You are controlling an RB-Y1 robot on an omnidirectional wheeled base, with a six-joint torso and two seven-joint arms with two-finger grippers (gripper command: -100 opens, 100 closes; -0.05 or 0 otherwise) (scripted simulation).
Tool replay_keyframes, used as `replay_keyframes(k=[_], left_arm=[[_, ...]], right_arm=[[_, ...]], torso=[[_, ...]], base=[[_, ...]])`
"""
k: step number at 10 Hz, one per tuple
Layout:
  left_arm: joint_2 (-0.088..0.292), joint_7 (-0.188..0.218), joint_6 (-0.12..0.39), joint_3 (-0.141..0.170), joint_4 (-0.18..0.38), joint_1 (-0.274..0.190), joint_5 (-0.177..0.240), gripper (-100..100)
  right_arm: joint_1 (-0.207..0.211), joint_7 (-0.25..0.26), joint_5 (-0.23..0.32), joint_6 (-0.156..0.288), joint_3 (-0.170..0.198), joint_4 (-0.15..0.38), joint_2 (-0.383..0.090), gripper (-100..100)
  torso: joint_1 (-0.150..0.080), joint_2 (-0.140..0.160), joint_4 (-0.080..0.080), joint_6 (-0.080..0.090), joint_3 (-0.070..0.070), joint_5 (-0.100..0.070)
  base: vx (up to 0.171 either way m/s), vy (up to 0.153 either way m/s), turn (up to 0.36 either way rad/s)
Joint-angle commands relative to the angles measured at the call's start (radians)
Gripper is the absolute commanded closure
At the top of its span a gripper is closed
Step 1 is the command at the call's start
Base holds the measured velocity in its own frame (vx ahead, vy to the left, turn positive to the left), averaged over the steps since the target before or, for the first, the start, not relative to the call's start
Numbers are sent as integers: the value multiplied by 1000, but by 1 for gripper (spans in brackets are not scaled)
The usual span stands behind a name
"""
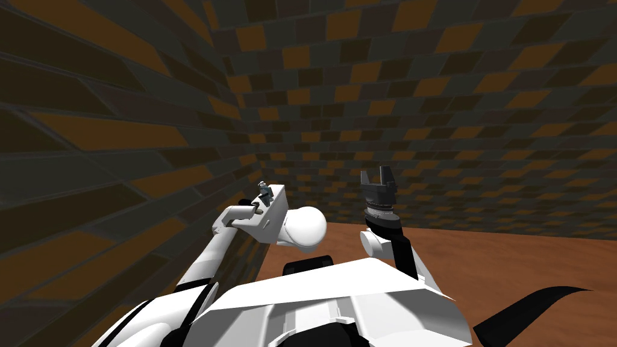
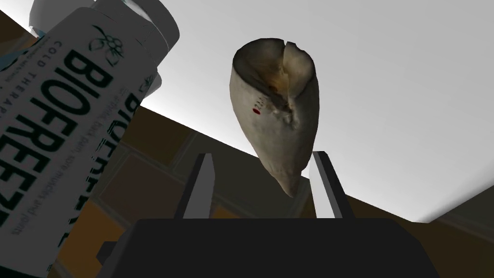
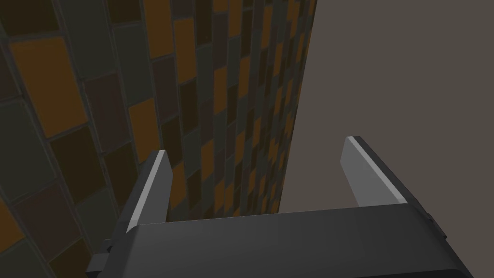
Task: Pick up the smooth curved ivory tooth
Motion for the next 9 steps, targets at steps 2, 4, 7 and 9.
replay_keyframes(k=[2,4,7,9], left_arm=[[0,0,0,0,0,0,0,100],[0,1,-1,0,-1,-1,0,100],[9,-7,39,5,-35,-5,11,100],[6,-5,31,3,-26,-7,7,0]], right_arm=[[0,0,0,0,0,0,0,0],[0,0,0,0,0,0,0,0],[0,0,0,0,0,0,0,0],[0,0,0,0,0,0,0,0]], torso=[[-1,0,0,1,0,0],[0,0,-1,0,0,0],[-2,2,0,-1,1,-1],[-2,3,0,-1,2,-1]], base=[[1,0,-6],[0,0,0],[-32,-21,16],[-17,-8,2]])
